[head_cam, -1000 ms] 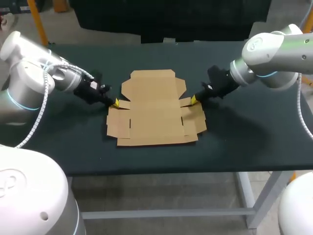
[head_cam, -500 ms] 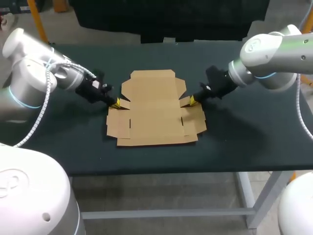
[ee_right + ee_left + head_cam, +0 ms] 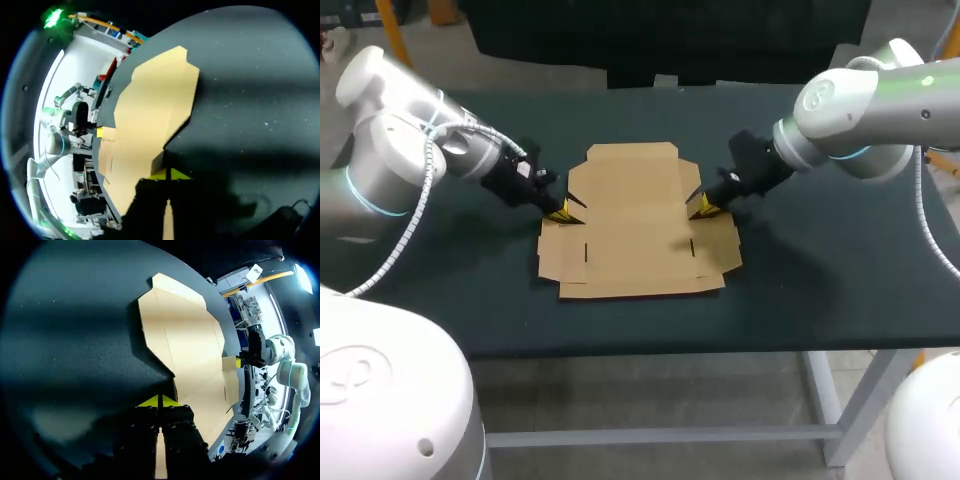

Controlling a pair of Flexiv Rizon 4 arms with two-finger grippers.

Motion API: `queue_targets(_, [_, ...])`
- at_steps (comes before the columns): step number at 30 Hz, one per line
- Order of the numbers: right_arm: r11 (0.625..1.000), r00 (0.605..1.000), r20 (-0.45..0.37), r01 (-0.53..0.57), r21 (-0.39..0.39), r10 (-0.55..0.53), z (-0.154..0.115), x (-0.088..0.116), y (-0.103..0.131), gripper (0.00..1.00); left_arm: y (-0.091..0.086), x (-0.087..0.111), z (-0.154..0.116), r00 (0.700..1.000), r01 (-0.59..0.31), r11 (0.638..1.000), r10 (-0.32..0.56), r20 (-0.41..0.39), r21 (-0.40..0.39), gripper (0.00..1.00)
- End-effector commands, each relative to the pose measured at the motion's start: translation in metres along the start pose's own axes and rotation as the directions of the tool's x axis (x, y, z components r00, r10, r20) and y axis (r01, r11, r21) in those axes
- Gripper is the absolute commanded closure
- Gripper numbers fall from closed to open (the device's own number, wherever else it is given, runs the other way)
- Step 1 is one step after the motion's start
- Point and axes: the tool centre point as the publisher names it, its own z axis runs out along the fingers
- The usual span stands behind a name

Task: Assemble the packaging by folding the flat box into shape, placing the metal phone stand inside, and closing the box properly

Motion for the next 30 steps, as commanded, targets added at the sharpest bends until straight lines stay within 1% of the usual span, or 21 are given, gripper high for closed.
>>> queue_targets(1, [1.000,1.000,0.030,-0.002,0.001,0.002,0.004,0.007,0.000,1.00,0.000,0.007,0.000,1.000,0.004,1.000,-0.004,0.031,-0.004,1.00])
queue_targets(8, [1.000,0.998,0.056,0.000,0.001,0.000,0.006,0.013,0.001,1.00,0.001,0.011,0.001,0.998,0.007,1.000,-0.007,0.062,0.002,1.00])
queue_targets(16, [1.000,0.998,0.068,-0.004,-0.003,0.004,0.007,0.013,0.001,1.00,0.002,0.015,0.001,0.996,0.011,1.000,-0.012,0.087,0.006,1.00])
queue_targets(21, [1.000,0.996,0.085,-0.011,-0.008,0.012,0.007,0.014,0.000,1.00,0.005,0.018,0.002,0.993,0.016,0.999,-0.020,0.119,0.037,1.00])
queue_targets(25, [1.000,0.995,0.096,-0.009,-0.018,0.011,0.005,0.017,-0.001,1.00,0.004,0.021,0.003,0.991,0.012,0.999,-0.019,0.134,0.052,1.00])
queue_targets(30, [1.000,0.993,0.115,-0.001,-0.025,0.004,0.005,0.021,-0.002,1.00,0.004,0.025,0.006,0.990,-0.001,0.998,-0.007,0.142,0.056,1.00])
